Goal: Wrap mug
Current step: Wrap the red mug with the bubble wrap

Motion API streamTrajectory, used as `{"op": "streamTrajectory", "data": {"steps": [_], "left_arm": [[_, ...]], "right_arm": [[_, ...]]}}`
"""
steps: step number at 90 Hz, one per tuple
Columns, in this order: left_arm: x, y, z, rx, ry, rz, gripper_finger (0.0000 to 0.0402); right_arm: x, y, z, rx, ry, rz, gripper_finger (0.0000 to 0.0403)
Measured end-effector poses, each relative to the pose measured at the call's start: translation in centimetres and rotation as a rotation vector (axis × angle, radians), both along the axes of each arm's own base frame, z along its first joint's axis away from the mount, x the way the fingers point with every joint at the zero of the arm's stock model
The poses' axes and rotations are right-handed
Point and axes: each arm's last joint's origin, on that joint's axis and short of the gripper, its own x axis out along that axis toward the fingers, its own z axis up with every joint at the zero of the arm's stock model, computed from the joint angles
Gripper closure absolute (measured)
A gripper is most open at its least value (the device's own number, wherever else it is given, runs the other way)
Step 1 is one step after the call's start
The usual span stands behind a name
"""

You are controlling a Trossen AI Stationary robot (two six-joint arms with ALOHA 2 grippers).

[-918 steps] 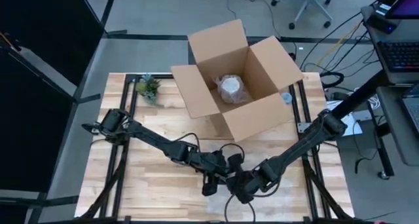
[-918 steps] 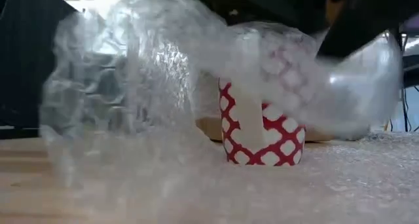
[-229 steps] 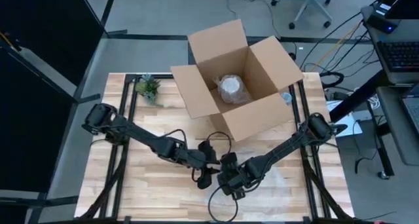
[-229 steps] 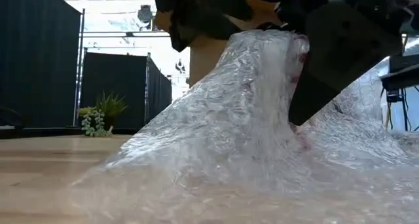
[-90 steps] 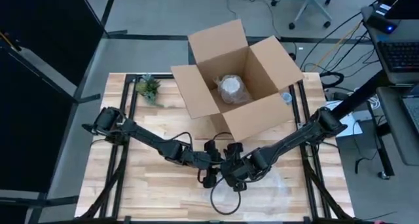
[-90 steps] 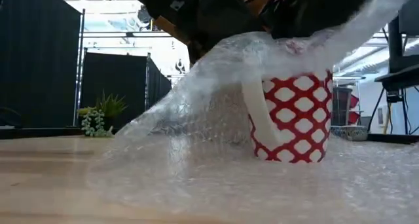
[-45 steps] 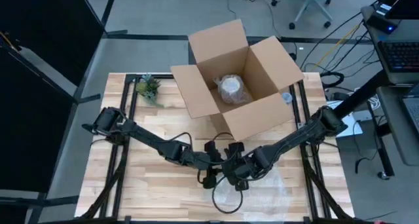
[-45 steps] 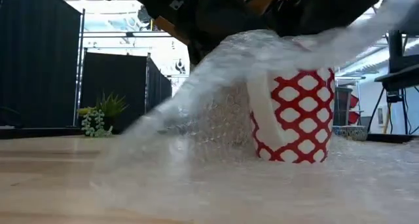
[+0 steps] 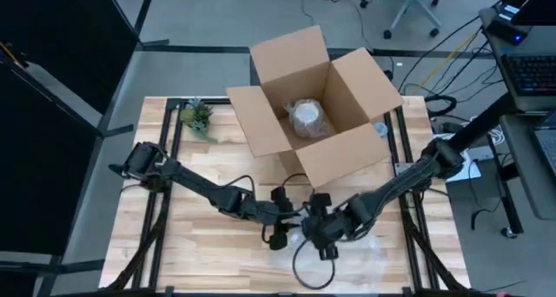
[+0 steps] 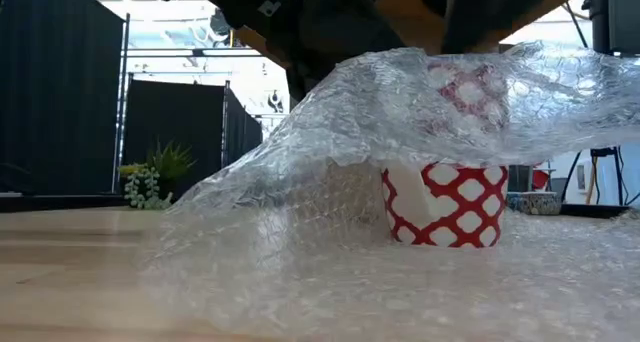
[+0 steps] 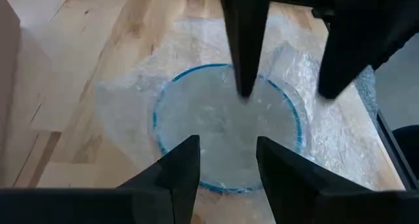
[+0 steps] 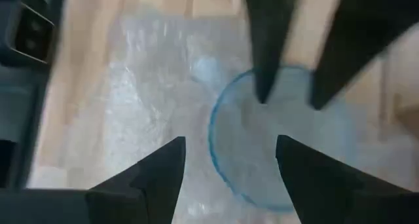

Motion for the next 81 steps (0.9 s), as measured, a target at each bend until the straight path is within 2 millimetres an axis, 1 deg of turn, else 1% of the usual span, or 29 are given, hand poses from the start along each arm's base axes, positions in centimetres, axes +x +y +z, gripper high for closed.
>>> {"op": "streamTrajectory", "data": {"steps": [10,26,34,40,49,62,66,74,81], "left_arm": [[0.0,0.0,0.0,-0.001,-0.002,-0.001,0.026],[0.1,0.0,0.1,-0.005,-0.011,-0.004,0.026],[0.1,0.0,0.1,-0.004,-0.009,-0.002,0.026],[0.1,0.0,0.1,-0.003,-0.009,-0.001,0.026],[0.1,0.0,0.1,-0.003,-0.009,-0.001,0.026],[0.1,0.0,0.1,-0.004,-0.012,-0.001,0.026],[0.1,0.0,0.0,-0.003,-0.008,-0.001,0.026],[0.0,0.0,0.0,-0.002,-0.007,-0.001,0.026],[0.0,0.0,0.0,-0.002,-0.007,-0.001,0.026]], "right_arm": [[0.8,0.5,-2.9,-0.044,0.069,-0.004,0.0179],[2.1,1.0,-6.6,-0.099,0.118,0.024,0.0179],[2.5,1.1,-7.8,-0.101,0.131,0.018,0.0179],[2.6,1.1,-8.1,-0.104,0.137,0.019,0.0179],[2.4,1.0,-7.6,-0.101,0.134,0.026,0.0179],[2.1,0.8,-5.7,-0.074,0.103,0.04,0.0179],[1.9,0.6,-4.7,-0.067,0.091,0.039,0.0179],[1.4,0.5,-2.1,-0.035,0.035,0.041,0.0179],[0.5,0.2,-0.6,-0.023,0.031,0.033,0.0179]]}}
